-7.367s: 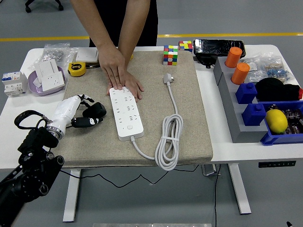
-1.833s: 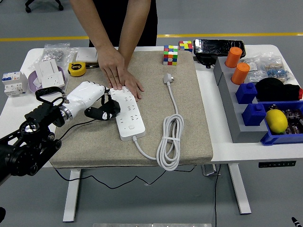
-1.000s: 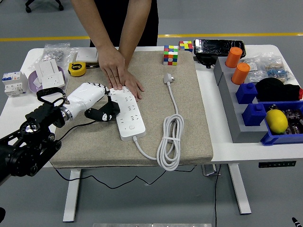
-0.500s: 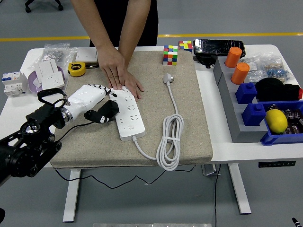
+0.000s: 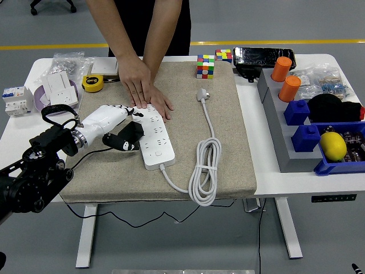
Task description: Pick up the plug,place it near the board,insert it into the board,press the button
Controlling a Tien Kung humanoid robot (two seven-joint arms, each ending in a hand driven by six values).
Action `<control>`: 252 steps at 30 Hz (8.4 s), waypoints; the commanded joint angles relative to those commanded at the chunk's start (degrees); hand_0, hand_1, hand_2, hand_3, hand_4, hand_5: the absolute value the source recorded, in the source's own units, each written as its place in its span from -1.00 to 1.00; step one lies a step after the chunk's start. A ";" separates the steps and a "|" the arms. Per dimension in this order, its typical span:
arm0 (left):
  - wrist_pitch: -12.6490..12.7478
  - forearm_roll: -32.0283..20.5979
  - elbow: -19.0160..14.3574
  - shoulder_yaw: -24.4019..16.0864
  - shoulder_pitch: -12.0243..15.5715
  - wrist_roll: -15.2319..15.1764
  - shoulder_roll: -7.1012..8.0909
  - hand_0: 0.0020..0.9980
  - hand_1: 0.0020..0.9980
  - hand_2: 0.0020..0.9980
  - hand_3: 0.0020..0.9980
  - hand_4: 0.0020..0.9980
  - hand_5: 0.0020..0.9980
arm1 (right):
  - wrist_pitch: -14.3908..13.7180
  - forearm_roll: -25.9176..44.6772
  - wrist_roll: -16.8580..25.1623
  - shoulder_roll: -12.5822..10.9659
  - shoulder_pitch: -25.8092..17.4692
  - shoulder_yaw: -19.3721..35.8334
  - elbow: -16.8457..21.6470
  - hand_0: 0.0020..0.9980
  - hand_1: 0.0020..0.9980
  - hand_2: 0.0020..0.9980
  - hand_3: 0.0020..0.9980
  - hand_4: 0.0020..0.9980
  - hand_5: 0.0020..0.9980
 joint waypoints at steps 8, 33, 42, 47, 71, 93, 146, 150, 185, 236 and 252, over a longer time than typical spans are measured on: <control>-3.41 -8.21 -2.98 -3.46 1.98 -0.26 -0.28 0.86 1.00 0.98 0.95 1.00 1.00 | -0.04 -0.06 0.02 0.11 0.12 0.26 0.00 0.89 0.82 0.70 0.78 1.00 1.00; -3.32 -22.37 -29.49 -21.19 25.47 20.24 -9.25 1.00 1.00 1.00 0.98 1.00 1.00 | -0.03 -0.66 0.20 0.64 -0.68 1.12 0.00 0.89 0.81 0.70 0.78 1.00 1.00; -4.13 -16.09 -28.26 -20.56 26.18 19.60 -9.48 1.00 1.00 1.00 0.96 1.00 1.00 | 0.04 -0.63 0.21 0.53 -0.86 0.93 0.00 0.89 0.81 0.69 0.77 1.00 1.00; -4.19 -14.63 -28.09 -19.93 26.46 19.52 -9.41 1.00 1.00 1.00 0.94 1.00 1.00 | -0.02 -0.76 0.18 0.50 -1.00 1.06 0.00 0.89 0.81 0.69 0.78 1.00 1.00; -4.05 -11.11 -26.08 -13.11 21.37 18.59 -6.73 1.00 1.00 1.00 0.89 1.00 1.00 | -0.07 -0.74 0.21 0.51 -0.64 1.29 0.00 0.89 0.81 0.68 0.78 1.00 1.00; -3.83 -6.66 -25.15 -6.56 17.50 18.44 -4.62 1.00 1.00 1.00 0.88 1.00 1.00 | -0.12 -0.64 0.11 0.46 -0.51 1.09 0.00 0.89 0.81 0.68 0.78 1.00 1.00; -26.09 5.75 -41.53 -7.44 17.55 32.25 -3.21 -0.71 -0.91 -0.70 0.79 -0.05 -0.97 | -0.18 -1.69 0.02 0.53 -0.50 1.50 0.00 0.89 0.81 0.68 0.77 1.00 1.00; -26.71 6.46 -39.64 -6.94 17.27 31.92 -3.57 -0.71 -0.91 -0.70 0.79 -0.05 -0.97 | -0.18 -1.84 -0.05 0.55 -0.54 1.58 0.00 0.89 0.81 0.68 0.77 1.00 1.00; -26.98 8.34 -37.68 -5.94 17.36 31.43 -2.86 -0.68 -0.92 -0.69 0.66 -0.08 -0.98 | -0.17 -2.08 -0.10 0.33 -0.69 1.62 0.00 0.88 0.81 0.68 0.77 1.00 1.00; -25.79 9.52 -36.77 -6.69 17.83 30.38 -3.33 -0.69 -0.92 -0.69 0.57 -0.09 -0.99 | -0.18 -2.39 -0.08 0.32 -0.73 1.83 0.00 0.89 0.81 0.68 0.77 1.00 1.00; -19.93 7.79 -41.05 -10.53 18.18 27.87 -3.57 -0.69 -0.92 -0.69 0.44 -0.10 -1.00 | -0.18 -2.48 -0.17 0.36 -0.67 2.03 0.00 0.89 0.81 0.68 0.76 1.00 1.00</control>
